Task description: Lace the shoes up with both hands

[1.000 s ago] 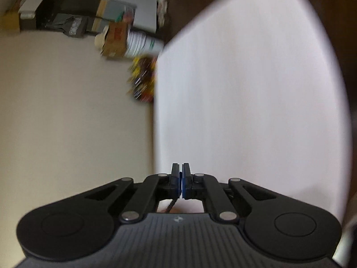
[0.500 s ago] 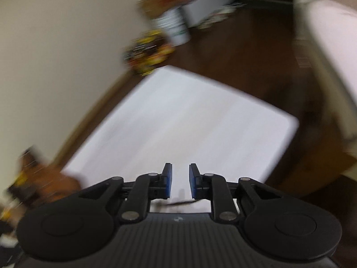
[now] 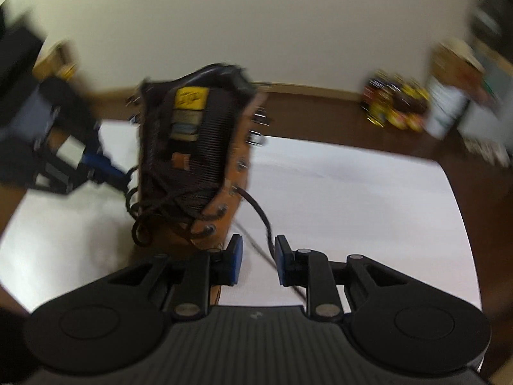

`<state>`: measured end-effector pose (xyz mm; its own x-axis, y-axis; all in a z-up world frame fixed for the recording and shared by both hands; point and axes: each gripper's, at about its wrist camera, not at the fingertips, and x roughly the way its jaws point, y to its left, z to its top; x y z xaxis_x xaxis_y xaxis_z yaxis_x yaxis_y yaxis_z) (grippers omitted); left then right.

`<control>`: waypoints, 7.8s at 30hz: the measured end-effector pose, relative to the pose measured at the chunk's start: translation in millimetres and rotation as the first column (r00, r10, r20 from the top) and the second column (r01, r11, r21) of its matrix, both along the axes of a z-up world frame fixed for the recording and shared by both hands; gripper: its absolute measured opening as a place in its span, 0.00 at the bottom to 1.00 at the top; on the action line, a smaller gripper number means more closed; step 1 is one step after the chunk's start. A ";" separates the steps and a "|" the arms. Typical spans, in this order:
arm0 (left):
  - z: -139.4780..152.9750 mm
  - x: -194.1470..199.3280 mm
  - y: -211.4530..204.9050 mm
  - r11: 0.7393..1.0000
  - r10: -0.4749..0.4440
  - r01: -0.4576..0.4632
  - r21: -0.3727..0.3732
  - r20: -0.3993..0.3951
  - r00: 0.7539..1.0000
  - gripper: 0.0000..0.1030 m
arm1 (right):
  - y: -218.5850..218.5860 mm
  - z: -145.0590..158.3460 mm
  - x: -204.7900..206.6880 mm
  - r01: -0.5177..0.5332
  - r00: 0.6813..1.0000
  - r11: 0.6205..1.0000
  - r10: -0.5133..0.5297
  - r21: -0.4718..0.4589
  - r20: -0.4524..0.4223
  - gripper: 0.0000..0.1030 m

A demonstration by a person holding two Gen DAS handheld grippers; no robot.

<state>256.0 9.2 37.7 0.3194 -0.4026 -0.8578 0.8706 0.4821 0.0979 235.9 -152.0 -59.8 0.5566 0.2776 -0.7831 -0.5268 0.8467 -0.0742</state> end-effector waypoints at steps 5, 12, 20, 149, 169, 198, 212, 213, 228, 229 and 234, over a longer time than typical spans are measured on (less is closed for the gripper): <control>1.6 -5.3 -9.7 0.996 0.085 -0.085 0.038 0.003 0.996 0.02 | -1.4 -25.4 24.2 -0.197 0.979 0.980 0.199 -0.033 0.049 0.21; 1.9 -11.8 -12.6 0.976 0.199 -0.199 0.090 0.006 0.980 0.02 | -49.2 -51.2 38.5 -0.135 0.990 0.989 0.131 -0.061 -0.056 0.03; 2.9 -34.3 -20.2 0.984 0.172 -0.168 0.066 -0.049 0.984 0.02 | -89.2 -77.4 1.2 -0.057 0.968 0.989 0.021 -0.134 -0.251 0.02; 4.0 -66.3 0.0 0.994 0.066 -0.091 -0.063 -0.323 0.944 0.03 | -46.0 -119.7 -59.0 0.721 0.642 0.455 -0.155 0.523 -0.751 0.03; 37.2 -56.3 16.7 0.996 -0.060 0.046 -0.071 -0.211 0.976 0.04 | -77.6 -91.2 -78.0 0.780 0.625 0.243 -0.289 0.576 -0.725 0.03; 80.6 146.0 -81.2 0.899 -0.387 0.439 -0.013 -0.496 0.777 0.23 | -89.0 -81.0 -110.8 0.699 0.546 -0.123 -0.545 0.704 -0.637 0.03; 53.8 164.8 -92.5 0.775 -0.565 0.615 -0.143 -0.594 0.573 0.23 | -18.8 -67.6 -128.4 0.634 0.308 -0.290 -0.755 0.716 -0.579 0.03; 50.8 162.2 -95.0 0.766 -0.571 0.630 -0.132 -0.590 0.571 0.23 | -17.0 -67.7 -125.3 0.631 0.309 -0.287 -0.759 0.721 -0.572 0.03; 35.2 153.2 -104.9 0.713 -0.596 0.690 -0.120 -0.623 0.507 0.09 | -18.7 -89.9 -96.7 0.587 0.304 -0.280 -0.794 0.760 -0.527 0.03; 35.4 153.0 -105.2 0.711 -0.598 0.692 -0.121 -0.622 0.505 0.09 | -18.4 -90.0 -95.8 0.591 0.303 -0.273 -0.797 0.759 -0.523 0.03; 36.7 152.4 -106.5 0.703 -0.607 0.700 -0.126 -0.621 0.497 0.09 | -15.9 -88.2 -90.2 0.615 0.303 -0.227 -0.816 0.755 -0.492 0.03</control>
